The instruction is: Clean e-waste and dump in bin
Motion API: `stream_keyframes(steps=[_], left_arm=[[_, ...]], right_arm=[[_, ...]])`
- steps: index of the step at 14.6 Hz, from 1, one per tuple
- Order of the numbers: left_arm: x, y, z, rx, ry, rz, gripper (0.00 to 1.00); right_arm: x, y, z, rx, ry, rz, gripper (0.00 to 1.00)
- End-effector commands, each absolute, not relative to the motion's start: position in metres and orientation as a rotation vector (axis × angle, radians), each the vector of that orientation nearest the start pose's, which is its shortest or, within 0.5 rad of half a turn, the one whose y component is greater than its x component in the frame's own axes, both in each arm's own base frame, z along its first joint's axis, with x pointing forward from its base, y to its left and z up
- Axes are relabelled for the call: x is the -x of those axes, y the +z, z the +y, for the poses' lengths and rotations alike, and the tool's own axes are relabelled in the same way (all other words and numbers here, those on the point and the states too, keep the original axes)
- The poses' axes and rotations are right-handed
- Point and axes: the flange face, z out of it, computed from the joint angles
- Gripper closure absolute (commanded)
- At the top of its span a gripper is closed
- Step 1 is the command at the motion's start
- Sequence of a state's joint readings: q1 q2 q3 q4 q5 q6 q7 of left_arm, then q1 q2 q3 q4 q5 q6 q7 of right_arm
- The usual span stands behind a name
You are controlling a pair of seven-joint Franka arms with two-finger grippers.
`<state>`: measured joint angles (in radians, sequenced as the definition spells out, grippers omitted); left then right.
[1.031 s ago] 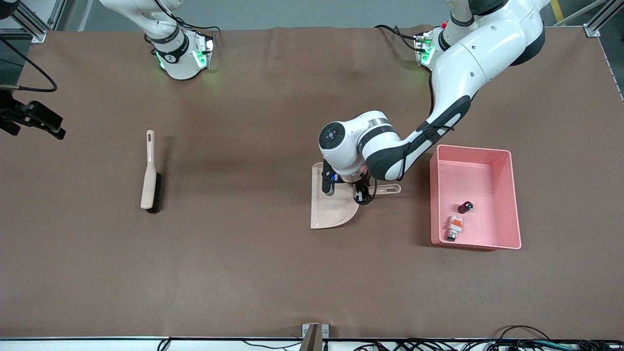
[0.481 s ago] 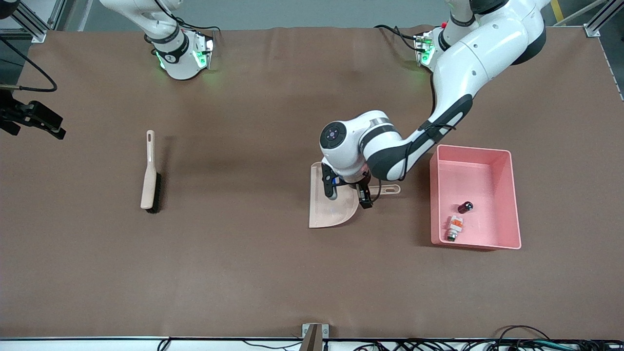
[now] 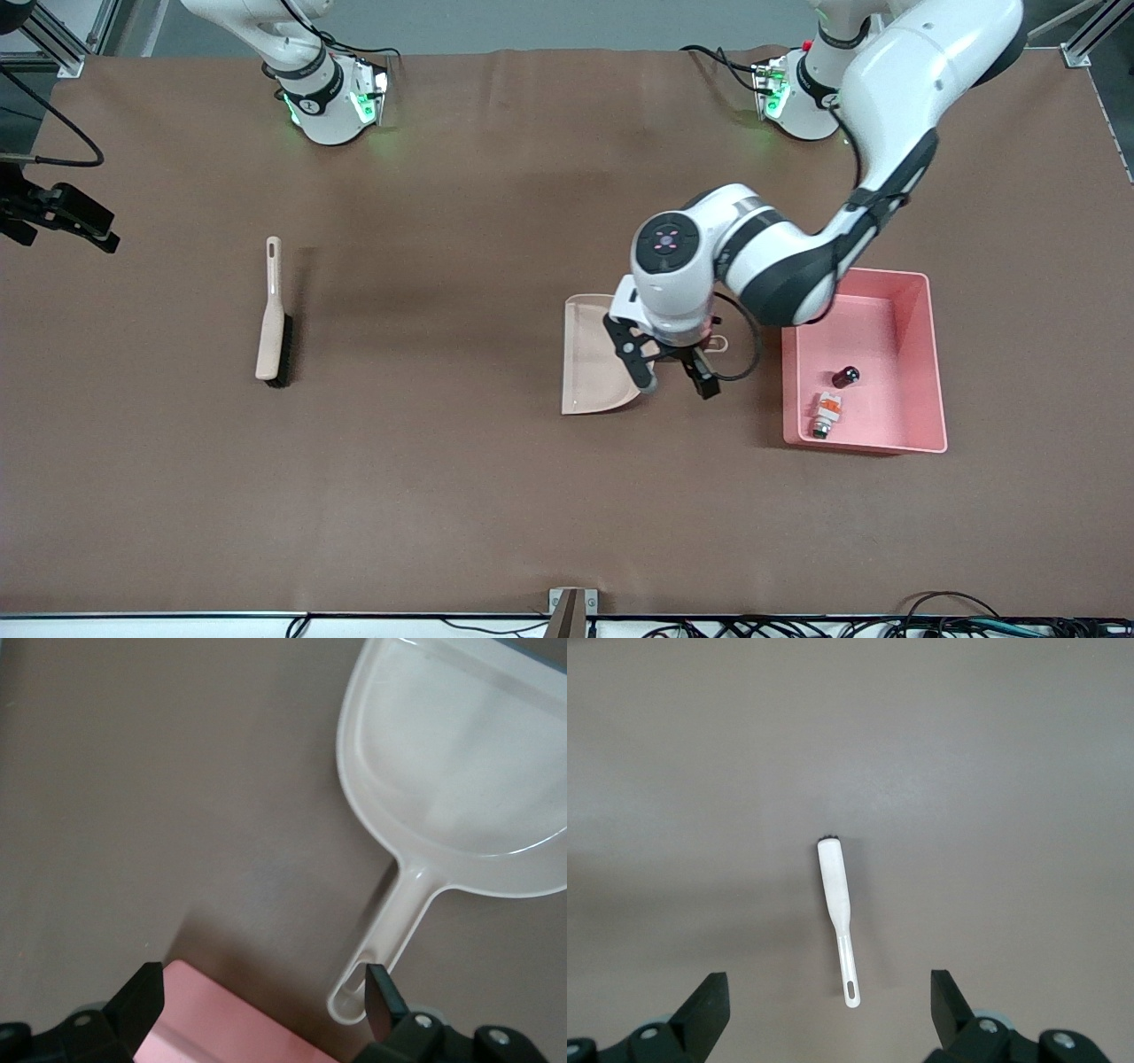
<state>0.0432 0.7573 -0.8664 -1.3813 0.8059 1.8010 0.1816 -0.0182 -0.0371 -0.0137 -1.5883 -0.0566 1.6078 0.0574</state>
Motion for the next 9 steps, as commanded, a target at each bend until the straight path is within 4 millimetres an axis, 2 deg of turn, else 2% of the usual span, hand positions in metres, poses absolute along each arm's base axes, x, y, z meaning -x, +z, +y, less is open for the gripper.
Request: stream_keyframes(steps=[1,2,3,4,6,7,9], left_arm=[[-0.612,0.407,-0.347,2.557,-0.036,1.438,0.00],[-0.610,0.418,-0.345,2.573,-0.041,1.420,0.00],[-0.612,0.432,-0.332,2.607,-0.029,1.333,0.00],[-0.615,0.440,-0.317,2.707,-0.006,1.226,0.00],[-0.623,0.473,-0.273,2.911,0.008,1.037,0.00],[-0.624,0.489,-0.253,2.944,0.002,0.946,0.00],[-0.619,0.510,-0.231,2.924,0.022,0.857,0.00]], right_arm=[[-0.539,0.645,-0.022,3.203,-0.096,0.157,0.00],[-0.539,0.645,-0.022,3.203,-0.096,0.160,0.00],[-0.539,0.645,-0.022,3.203,-0.096,0.160,0.00],[-0.539,0.645,-0.022,3.203,-0.096,0.160,0.00],[-0.539,0.645,-0.021,3.201,-0.096,0.155,0.00],[-0.539,0.645,-0.021,3.203,-0.096,0.155,0.00],[-0.539,0.645,-0.021,3.203,-0.096,0.155,0.00]])
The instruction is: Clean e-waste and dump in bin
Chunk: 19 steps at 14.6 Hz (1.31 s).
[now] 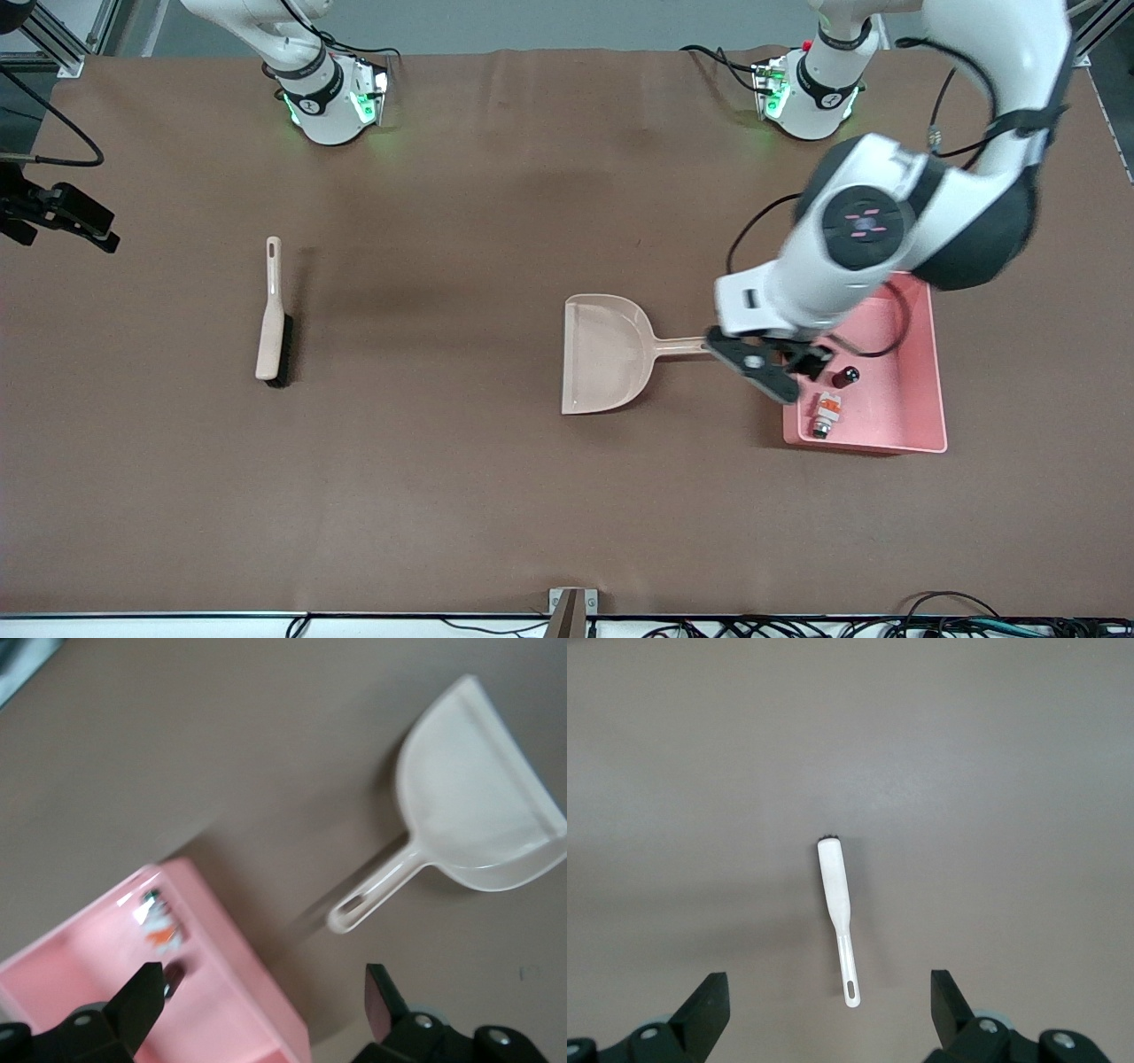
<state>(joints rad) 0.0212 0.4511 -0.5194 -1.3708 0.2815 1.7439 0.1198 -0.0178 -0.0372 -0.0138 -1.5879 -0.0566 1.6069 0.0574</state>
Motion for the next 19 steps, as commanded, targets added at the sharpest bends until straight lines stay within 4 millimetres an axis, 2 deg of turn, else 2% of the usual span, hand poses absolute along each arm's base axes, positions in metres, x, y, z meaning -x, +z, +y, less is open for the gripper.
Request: stream_keyframes(steps=[1,2,3,4,6,8,14,17,19], left_arm=[[-0.620,0.525,-0.212,2.925,0.000,0.802,0.00],[-0.620,0.538,-0.194,2.923,-0.024,0.750,0.00],[-0.614,0.551,-0.181,2.930,-0.030,0.705,0.00],[-0.606,0.564,-0.159,2.964,-0.035,0.617,0.00],[-0.586,0.580,-0.119,3.046,-0.028,0.451,0.00],[-0.566,0.589,-0.092,3.062,-0.031,0.375,0.00],[-0.510,0.612,-0.044,3.120,-0.043,0.219,0.00],[-0.507,0.619,-0.034,3.125,-0.029,0.187,0.00],[-0.512,0.631,-0.034,3.124,-0.041,0.192,0.00]], right_arm=[[-0.539,0.645,-0.022,3.203,-0.096,0.157,0.00],[-0.539,0.645,-0.022,3.203,-0.096,0.160,0.00],[-0.539,0.645,-0.022,3.203,-0.096,0.157,0.00],[-0.539,0.645,-0.022,3.203,-0.096,0.157,0.00],[-0.539,0.646,-0.021,3.201,-0.098,0.157,0.00],[-0.539,0.645,-0.022,3.203,-0.094,0.157,0.00],[-0.539,0.645,-0.021,3.201,-0.096,0.157,0.00],[-0.539,0.645,-0.022,3.203,-0.093,0.157,0.00],[-0.539,0.645,-0.021,3.203,-0.094,0.155,0.00]])
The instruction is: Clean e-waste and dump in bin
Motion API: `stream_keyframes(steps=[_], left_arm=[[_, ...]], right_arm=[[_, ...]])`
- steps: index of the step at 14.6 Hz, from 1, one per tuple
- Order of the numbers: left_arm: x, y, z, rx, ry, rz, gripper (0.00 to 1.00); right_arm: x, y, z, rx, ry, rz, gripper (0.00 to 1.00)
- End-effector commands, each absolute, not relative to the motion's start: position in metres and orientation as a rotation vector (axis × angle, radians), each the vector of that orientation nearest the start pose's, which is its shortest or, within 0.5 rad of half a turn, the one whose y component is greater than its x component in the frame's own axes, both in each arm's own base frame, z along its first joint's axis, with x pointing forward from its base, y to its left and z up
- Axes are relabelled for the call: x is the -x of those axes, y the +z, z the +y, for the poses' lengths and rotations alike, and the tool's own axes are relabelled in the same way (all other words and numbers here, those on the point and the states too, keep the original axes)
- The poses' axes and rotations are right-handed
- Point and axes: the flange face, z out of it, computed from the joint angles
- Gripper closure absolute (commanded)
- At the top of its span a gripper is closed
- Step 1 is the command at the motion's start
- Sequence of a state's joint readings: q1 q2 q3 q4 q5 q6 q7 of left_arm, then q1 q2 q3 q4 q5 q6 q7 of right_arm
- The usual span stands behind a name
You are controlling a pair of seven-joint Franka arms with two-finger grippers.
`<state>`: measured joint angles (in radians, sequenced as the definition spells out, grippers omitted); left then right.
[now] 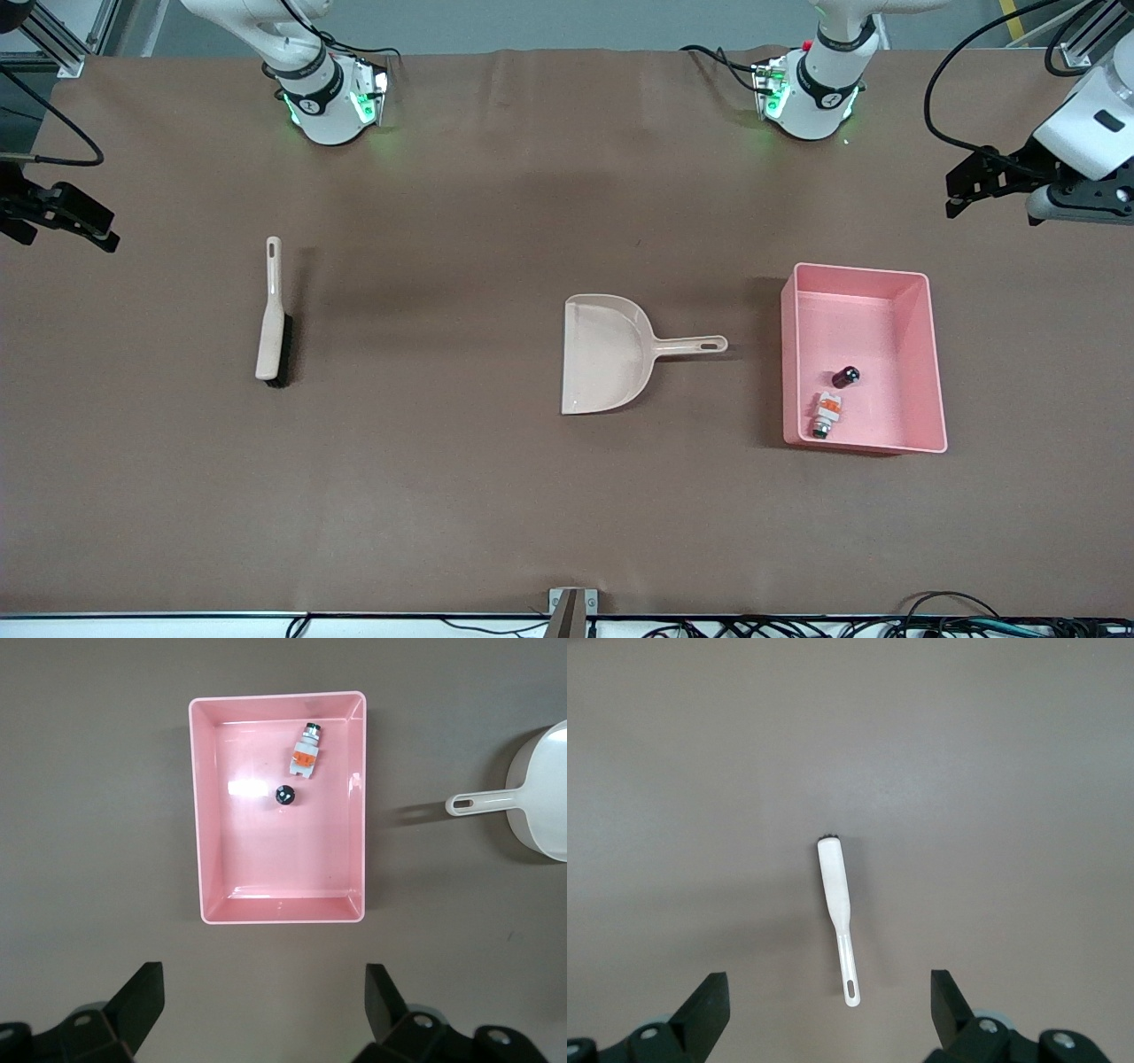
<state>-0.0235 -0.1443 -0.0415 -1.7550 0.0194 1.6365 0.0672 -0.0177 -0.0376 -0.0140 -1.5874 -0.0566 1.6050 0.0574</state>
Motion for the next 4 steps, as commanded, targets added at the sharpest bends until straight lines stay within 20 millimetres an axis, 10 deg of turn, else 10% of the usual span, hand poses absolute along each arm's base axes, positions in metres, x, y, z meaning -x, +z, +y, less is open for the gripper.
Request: stream_keyframes(steps=[1,4], left_arm=[[-0.5152,0.6315,-0.0340,3.124,-0.036,0.192,0.00],[-0.5146,0.6339,-0.0348,3.124,-0.036,0.194,0.00]], right_arm=[[-0.5391,0.6447,-0.0216,3.203,-0.093,0.157,0.00],[-0.5391,0.6447,-0.0198,3.202,-0.094,0.152,0.00]])
